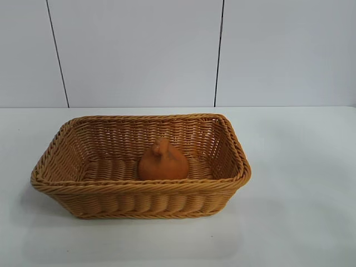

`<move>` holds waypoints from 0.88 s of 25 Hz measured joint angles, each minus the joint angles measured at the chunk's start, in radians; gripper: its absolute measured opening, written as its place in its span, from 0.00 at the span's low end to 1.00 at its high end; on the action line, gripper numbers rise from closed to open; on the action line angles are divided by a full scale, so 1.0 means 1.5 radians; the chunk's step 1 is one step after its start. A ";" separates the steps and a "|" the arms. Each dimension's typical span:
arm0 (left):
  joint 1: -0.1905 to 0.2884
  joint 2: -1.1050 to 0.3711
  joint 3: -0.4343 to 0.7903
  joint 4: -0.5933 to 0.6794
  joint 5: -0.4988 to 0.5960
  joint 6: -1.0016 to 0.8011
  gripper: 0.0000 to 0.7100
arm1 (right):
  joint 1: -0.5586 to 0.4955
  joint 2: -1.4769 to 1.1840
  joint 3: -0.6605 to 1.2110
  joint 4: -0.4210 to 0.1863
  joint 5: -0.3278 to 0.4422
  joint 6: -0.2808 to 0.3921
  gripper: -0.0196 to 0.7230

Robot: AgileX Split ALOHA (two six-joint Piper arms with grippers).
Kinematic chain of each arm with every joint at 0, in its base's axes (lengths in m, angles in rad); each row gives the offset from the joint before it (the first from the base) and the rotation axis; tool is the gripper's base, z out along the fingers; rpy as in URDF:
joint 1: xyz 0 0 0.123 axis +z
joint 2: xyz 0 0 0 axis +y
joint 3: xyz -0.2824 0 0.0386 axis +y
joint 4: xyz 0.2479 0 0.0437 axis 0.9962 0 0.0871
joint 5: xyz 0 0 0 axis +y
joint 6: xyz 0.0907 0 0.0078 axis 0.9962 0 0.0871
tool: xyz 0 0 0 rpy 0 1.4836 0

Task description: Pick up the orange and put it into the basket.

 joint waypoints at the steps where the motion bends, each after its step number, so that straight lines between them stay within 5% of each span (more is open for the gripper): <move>1: 0.000 0.000 0.000 0.000 0.000 0.000 0.91 | 0.000 -0.037 0.026 0.000 -0.011 -0.002 0.89; 7: 0.000 0.000 0.000 0.000 0.000 0.000 0.91 | 0.000 -0.246 0.127 0.000 -0.056 -0.005 0.89; 22: 0.000 0.000 0.000 0.000 0.000 0.000 0.91 | 0.000 -0.572 0.131 0.003 -0.070 -0.005 0.89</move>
